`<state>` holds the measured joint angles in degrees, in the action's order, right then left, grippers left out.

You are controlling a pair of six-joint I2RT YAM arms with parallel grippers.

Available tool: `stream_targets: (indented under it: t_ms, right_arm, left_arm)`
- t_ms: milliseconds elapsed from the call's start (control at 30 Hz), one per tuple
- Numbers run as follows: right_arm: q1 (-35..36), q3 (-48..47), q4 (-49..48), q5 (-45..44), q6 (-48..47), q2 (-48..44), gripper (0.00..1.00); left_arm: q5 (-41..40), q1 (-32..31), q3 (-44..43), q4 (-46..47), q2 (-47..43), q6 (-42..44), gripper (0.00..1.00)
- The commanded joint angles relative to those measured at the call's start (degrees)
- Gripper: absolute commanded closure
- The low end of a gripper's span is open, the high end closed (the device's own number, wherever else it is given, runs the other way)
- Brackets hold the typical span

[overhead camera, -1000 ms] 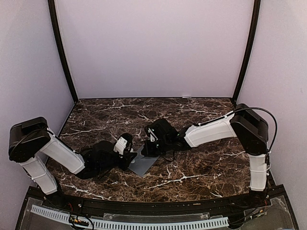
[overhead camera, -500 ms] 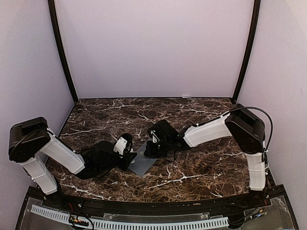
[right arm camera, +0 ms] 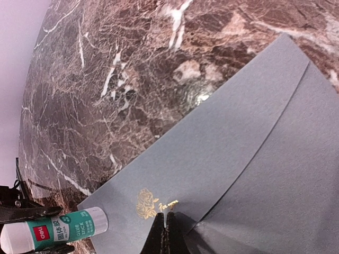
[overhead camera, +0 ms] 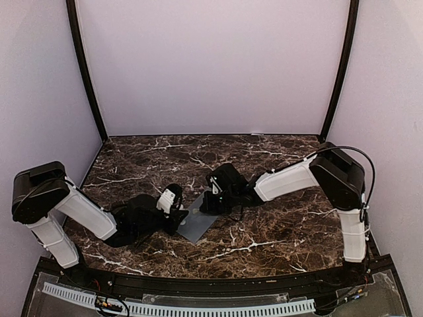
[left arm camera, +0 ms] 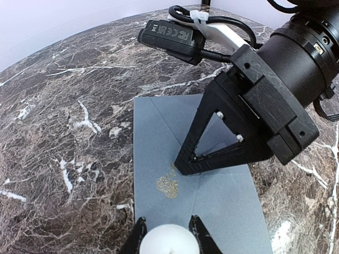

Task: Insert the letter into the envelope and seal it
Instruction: Seal the envelope flap on the envelope.

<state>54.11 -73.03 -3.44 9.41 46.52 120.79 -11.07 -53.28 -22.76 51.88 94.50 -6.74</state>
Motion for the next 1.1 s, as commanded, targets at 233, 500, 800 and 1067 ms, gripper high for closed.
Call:
stream_targets:
  t_ms: [233, 500, 800, 1067]
  right_arm:
    - [-2.3, -0.2, 1.7, -0.1, -1.7, 2.7, 1.0]
    - [-0.9, 1.4, -1.0, 5.6, -2.5, 2.4, 1.0]
    - [1.5, 1.4, -2.6, 7.5, -0.6, 3.3, 1.0]
    - [1.0, 0.2, -2.0, 5.3, 0.7, 4.4, 1.0]
  left_arm:
    - [-0.5, -0.3, 0.9, -0.4, -0.4, 0.8, 1.0]
    - [-0.3, -0.3, 0.5, -0.6, 0.0, 0.9, 1.0]
    - [-0.3, -0.4, 0.5, -0.7, -0.2, 1.0, 1.0]
    - [-0.4, -0.4, 0.6, -0.8, -0.2, 1.0, 1.0]
